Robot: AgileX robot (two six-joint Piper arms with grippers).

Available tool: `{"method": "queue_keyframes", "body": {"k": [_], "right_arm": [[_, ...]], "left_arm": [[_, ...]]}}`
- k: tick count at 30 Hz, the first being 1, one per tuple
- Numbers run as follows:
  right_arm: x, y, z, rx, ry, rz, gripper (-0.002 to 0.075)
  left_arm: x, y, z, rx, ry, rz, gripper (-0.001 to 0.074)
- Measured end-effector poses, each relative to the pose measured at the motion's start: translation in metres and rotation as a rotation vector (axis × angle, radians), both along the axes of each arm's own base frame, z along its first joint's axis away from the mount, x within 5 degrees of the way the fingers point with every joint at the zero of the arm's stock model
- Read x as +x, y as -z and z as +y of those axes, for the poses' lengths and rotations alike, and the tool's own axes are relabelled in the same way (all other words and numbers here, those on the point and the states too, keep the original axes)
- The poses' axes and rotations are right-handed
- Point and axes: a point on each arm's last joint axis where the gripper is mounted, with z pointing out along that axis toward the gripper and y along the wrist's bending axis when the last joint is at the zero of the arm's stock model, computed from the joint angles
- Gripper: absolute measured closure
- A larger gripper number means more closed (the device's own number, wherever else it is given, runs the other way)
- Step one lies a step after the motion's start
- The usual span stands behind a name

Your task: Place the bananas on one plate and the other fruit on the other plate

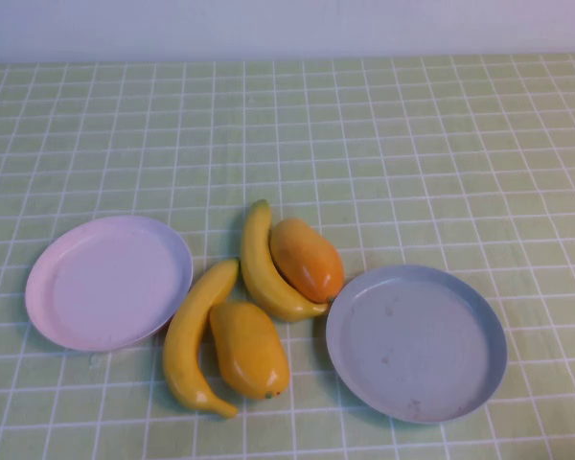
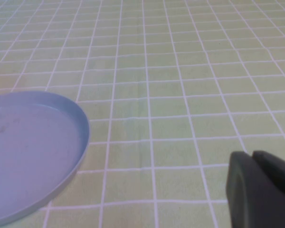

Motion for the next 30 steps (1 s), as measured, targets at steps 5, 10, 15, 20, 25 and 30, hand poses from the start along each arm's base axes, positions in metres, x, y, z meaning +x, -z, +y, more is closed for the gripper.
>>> {"method": "queue_keyframes", "body": {"k": [5, 10, 15, 20, 25, 30], "right_arm": [[0.0000, 0.0000, 0.0000, 0.000, 0.000, 0.000, 0.0741], [0.0000, 0.0000, 0.0000, 0.000, 0.000, 0.000, 0.0741], [0.0000, 0.0000, 0.0000, 0.000, 0.000, 0.000, 0.0741], [0.0000, 0.0000, 0.0000, 0.000, 0.000, 0.000, 0.0741], [0.0000, 0.0000, 0.0000, 0.000, 0.000, 0.000, 0.0741], [0.0000, 0.0000, 0.0000, 0.000, 0.000, 0.000, 0.0741]], "left_arm": [[0.0000, 0.0000, 0.0001, 0.004, 0.000, -0.001, 0.0733], [0.0001, -0.0001, 0.0010, 0.031, -0.002, -0.004, 0.0733], [0.0002, -0.0001, 0.0013, 0.038, -0.003, -0.005, 0.0733], [0.0002, -0.0001, 0.0013, 0.038, -0.003, -0.005, 0.0733], [0.0002, -0.0001, 0.0013, 0.038, -0.003, -0.005, 0.0733], [0.0002, -0.0001, 0.0013, 0.038, -0.003, -0.005, 0.0733]]}}
